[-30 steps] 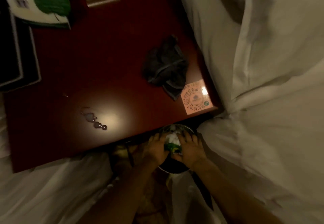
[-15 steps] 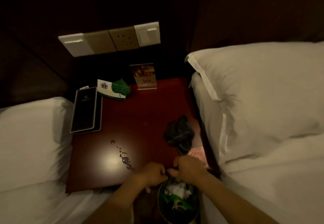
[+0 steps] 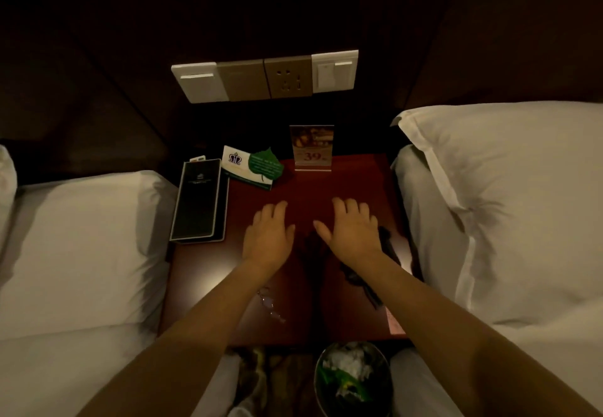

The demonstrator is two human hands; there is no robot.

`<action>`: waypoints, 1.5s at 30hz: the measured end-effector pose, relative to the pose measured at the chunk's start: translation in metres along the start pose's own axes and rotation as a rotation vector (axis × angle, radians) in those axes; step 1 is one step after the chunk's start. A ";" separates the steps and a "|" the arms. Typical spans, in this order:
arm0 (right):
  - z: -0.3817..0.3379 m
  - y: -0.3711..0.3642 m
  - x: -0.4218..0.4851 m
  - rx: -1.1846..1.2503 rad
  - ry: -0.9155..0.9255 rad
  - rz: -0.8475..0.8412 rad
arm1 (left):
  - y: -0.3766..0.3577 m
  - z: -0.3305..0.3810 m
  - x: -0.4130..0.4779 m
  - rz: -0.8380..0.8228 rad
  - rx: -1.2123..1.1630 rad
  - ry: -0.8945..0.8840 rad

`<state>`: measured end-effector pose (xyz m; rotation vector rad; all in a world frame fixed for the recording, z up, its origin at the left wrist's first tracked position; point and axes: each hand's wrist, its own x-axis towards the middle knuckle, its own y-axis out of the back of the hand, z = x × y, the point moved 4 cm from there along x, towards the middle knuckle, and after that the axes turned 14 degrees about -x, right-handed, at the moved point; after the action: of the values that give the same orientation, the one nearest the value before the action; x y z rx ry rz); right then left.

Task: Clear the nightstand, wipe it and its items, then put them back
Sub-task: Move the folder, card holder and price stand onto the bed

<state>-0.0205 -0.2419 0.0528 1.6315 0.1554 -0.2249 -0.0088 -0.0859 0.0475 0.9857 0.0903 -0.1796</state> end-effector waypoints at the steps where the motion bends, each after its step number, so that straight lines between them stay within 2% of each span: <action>1: -0.007 -0.002 0.006 -0.009 -0.010 0.020 | 0.002 -0.006 0.005 0.017 0.007 -0.007; 6: -0.049 -0.022 0.036 -0.032 -0.030 0.034 | 0.012 -0.052 0.027 0.048 0.043 0.012; 15: -0.157 -0.073 0.090 0.082 -0.002 -0.142 | 0.055 -0.182 0.066 0.065 0.144 0.195; 19: -0.202 -0.089 0.109 0.126 0.030 -0.200 | 0.067 -0.228 0.082 0.067 0.076 0.289; 23: -0.235 -0.101 0.126 0.178 0.043 -0.263 | 0.066 -0.259 0.096 0.033 -0.088 0.382; 27: -0.255 -0.107 0.143 0.335 0.034 -0.281 | 0.056 -0.279 0.108 0.015 -0.655 0.519; 31: -0.267 -0.109 0.158 0.398 -0.047 -0.247 | 0.047 -0.287 0.110 -0.009 -0.918 0.600; 38: -0.294 -0.111 0.162 0.504 -0.072 -0.284 | 0.060 -0.309 0.097 0.120 -1.041 0.661; 40: -0.311 -0.112 0.160 0.530 -0.065 -0.297 | 0.069 -0.322 0.087 0.177 -1.038 0.664; 45: -0.370 -0.118 0.154 0.561 0.012 -0.345 | 0.089 -0.364 0.055 0.320 -1.225 0.763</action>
<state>0.1202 0.1304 -0.0750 2.1582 0.4128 -0.5609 0.0640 0.2600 -0.0878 -0.2140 0.6516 0.5207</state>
